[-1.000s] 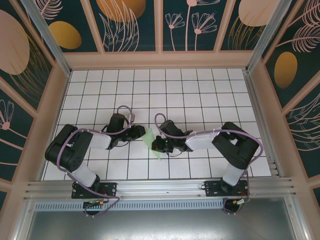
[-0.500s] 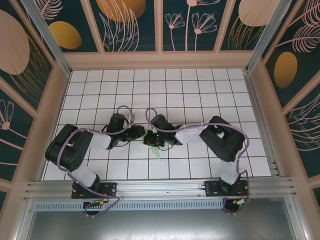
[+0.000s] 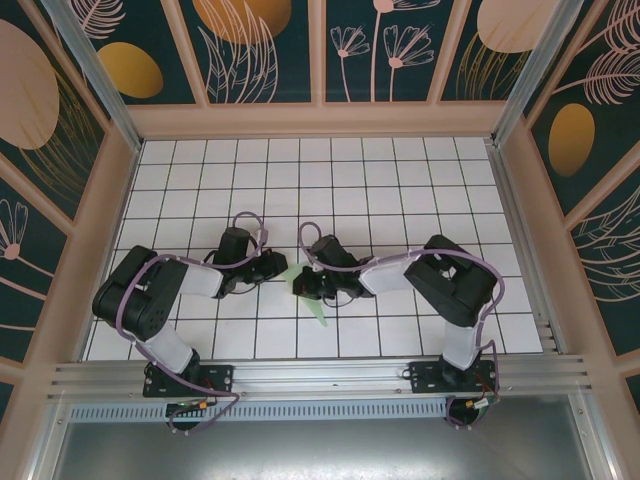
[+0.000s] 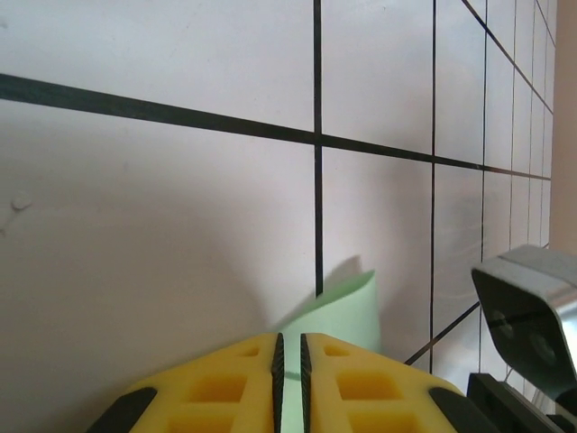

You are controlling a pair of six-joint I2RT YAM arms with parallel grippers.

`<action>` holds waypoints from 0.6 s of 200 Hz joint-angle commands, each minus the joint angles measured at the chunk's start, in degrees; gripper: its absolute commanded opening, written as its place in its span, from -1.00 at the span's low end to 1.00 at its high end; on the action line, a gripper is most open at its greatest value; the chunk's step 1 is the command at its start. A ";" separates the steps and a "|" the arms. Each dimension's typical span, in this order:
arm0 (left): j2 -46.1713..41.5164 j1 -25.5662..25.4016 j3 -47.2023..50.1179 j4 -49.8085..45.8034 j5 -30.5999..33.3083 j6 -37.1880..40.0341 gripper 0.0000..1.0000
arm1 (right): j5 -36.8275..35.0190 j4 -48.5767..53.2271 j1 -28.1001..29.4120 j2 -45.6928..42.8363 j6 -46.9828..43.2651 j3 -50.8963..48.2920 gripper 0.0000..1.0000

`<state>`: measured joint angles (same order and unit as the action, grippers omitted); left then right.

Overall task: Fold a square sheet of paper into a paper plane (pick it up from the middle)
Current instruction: Fold the wing for the fifth time at the center of the table.

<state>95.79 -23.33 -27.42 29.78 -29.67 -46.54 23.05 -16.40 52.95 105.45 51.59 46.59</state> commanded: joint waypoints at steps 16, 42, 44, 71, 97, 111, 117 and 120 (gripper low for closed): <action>5.29 -0.38 0.46 -4.48 5.59 0.51 -0.67 | 0.99 2.36 1.85 -4.89 0.65 -6.47 -0.83; 3.89 -0.32 0.60 -3.29 3.97 0.02 -0.65 | -0.62 2.23 1.59 -5.43 1.27 -7.92 -0.84; 3.44 -0.34 0.68 -3.14 3.82 -0.09 -0.64 | -0.72 2.29 1.51 -5.36 1.33 -7.81 -0.85; -5.63 -0.27 -0.29 -6.52 5.00 0.32 -0.52 | -2.01 1.46 0.61 -3.88 1.14 -5.99 -0.88; -12.98 -0.85 -1.16 -8.38 4.50 0.15 -0.44 | -2.46 1.87 -0.28 -2.17 0.11 -2.70 -0.91; -14.07 -1.78 -1.74 -9.45 3.07 -0.42 -0.43 | -2.61 2.34 -0.38 -1.70 -0.39 -1.20 -0.92; -14.03 -2.34 -1.76 -9.36 2.30 -0.93 -0.43 | -2.64 2.34 -0.37 -1.59 -0.55 -0.83 -0.93; -13.86 -2.75 -1.83 -9.17 1.87 -1.28 -0.43 | -2.72 2.34 -0.38 -1.71 -0.60 -0.68 -0.93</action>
<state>83.07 -24.08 -27.81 23.22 -26.48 -46.98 22.57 -15.94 53.17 102.37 52.40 43.35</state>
